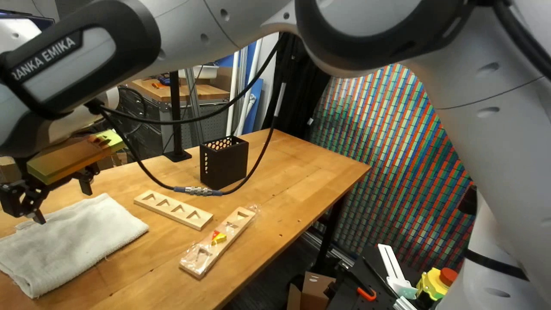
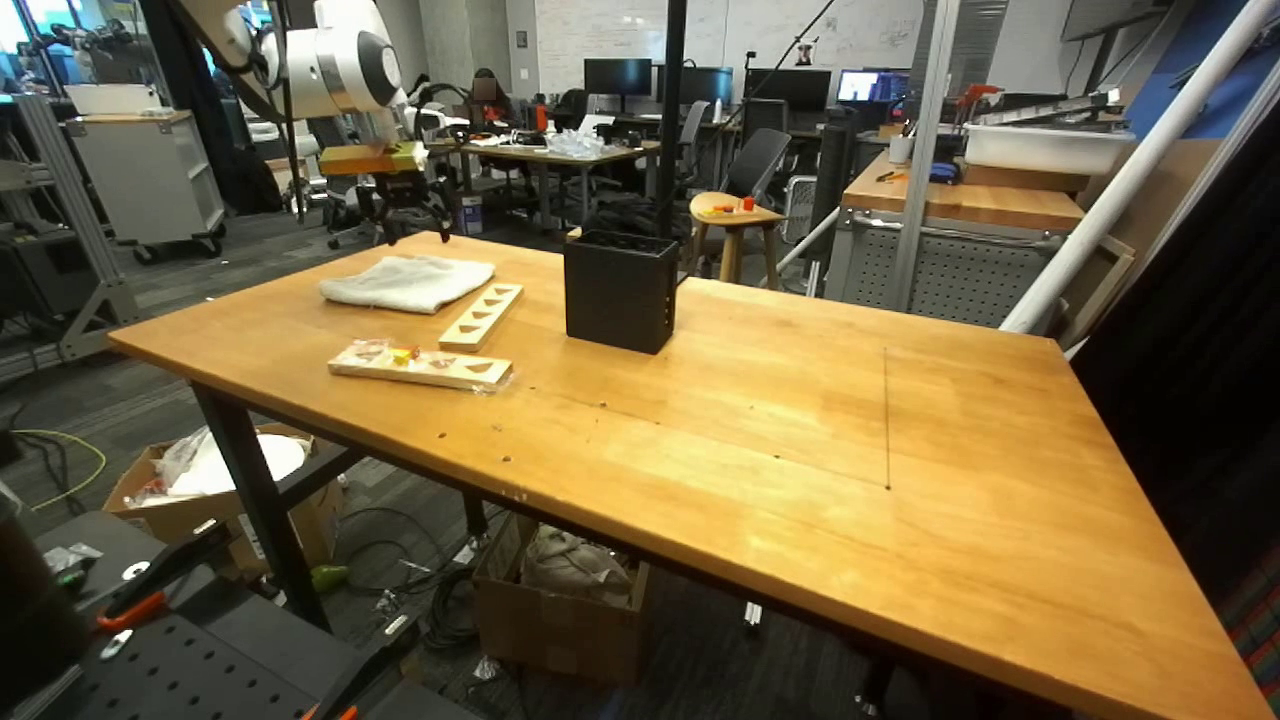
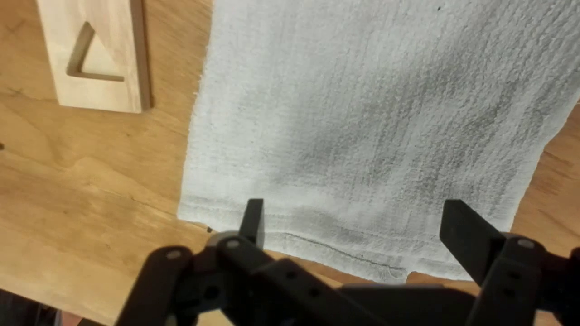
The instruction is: Put the towel inside the black basket
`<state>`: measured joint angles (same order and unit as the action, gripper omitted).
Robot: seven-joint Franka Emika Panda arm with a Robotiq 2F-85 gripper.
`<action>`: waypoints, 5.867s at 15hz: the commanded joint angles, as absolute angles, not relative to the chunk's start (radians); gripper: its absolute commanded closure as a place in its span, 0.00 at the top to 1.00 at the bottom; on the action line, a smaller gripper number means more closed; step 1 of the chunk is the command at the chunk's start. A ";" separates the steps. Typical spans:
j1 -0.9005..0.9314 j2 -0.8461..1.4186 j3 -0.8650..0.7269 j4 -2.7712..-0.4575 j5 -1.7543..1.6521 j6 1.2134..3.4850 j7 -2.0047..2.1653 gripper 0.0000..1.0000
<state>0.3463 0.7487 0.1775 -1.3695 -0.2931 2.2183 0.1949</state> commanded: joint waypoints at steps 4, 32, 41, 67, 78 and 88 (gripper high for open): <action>0.365 0.904 0.167 -1.227 -0.178 2.210 0.137 1.00; 0.348 0.660 0.160 -1.403 -0.182 2.035 0.124 0.03; 0.229 0.368 0.114 -1.604 -0.182 1.978 -0.002 0.03; -0.076 0.346 0.024 -1.546 -0.123 1.926 -0.429 0.03; -0.107 0.442 0.032 -1.533 -0.011 1.967 -0.445 0.03; -0.136 0.523 0.039 -1.497 0.029 1.980 -0.485 0.03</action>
